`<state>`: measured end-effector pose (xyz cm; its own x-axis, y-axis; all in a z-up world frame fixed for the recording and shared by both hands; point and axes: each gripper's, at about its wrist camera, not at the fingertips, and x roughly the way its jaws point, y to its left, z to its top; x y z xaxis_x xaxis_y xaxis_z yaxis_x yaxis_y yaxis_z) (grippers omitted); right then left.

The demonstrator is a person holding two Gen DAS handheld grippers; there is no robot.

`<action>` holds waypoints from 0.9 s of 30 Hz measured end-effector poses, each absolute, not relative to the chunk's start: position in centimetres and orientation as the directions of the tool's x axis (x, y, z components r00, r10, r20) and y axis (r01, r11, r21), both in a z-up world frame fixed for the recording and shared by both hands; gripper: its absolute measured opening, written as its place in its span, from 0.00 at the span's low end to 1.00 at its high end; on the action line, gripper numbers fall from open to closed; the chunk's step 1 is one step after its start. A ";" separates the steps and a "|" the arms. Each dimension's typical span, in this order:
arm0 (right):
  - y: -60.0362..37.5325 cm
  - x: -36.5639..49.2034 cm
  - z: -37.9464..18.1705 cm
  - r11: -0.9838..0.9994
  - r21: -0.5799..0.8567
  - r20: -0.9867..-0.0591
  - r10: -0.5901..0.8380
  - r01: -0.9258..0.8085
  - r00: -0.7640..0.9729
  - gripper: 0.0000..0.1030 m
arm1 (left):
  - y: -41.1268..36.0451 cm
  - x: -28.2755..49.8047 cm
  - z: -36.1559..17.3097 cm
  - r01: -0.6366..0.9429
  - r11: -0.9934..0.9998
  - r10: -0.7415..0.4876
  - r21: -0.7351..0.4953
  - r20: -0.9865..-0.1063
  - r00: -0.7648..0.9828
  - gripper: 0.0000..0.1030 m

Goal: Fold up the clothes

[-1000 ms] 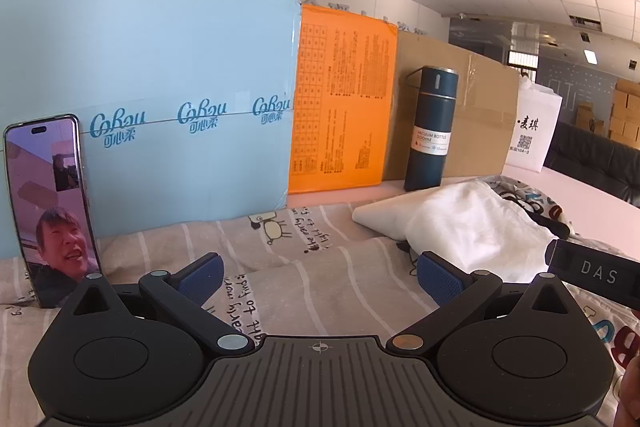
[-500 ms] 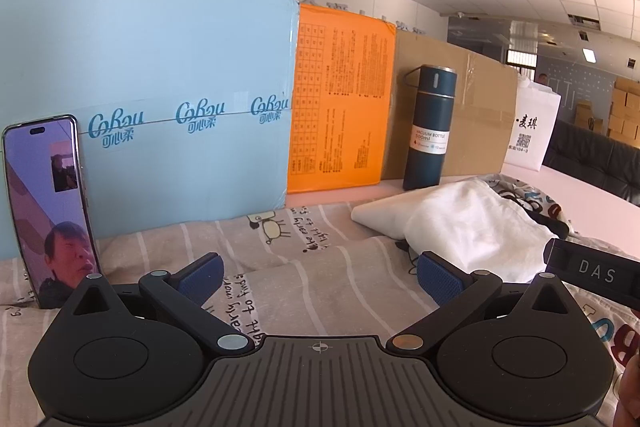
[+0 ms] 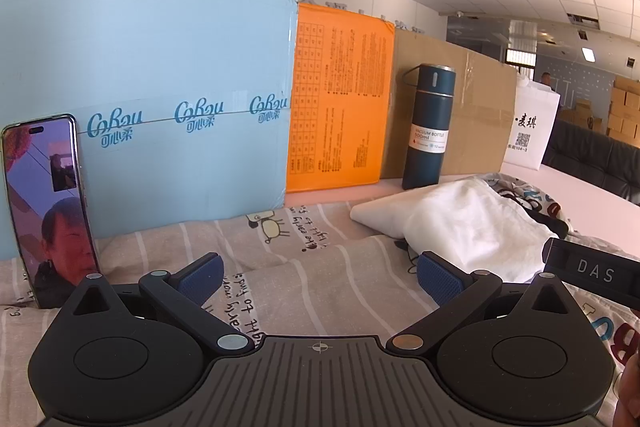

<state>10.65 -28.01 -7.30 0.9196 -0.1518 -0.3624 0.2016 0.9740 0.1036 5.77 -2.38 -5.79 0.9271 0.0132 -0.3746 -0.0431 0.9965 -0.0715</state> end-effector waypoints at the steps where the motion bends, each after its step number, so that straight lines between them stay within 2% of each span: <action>1: -28.0 10.7 -7.3 0.974 0.104 -0.363 -0.152 0.202 0.919 1.00 | -2.4 5.8 -5.8 -0.043 0.997 0.013 -0.071 -0.375 0.927 1.00; 27: -28.0 10.7 -7.3 0.974 0.103 -0.361 -0.152 0.202 0.920 1.00 | -2.4 5.7 -5.8 -0.038 0.997 0.010 -0.067 -0.375 0.927 1.00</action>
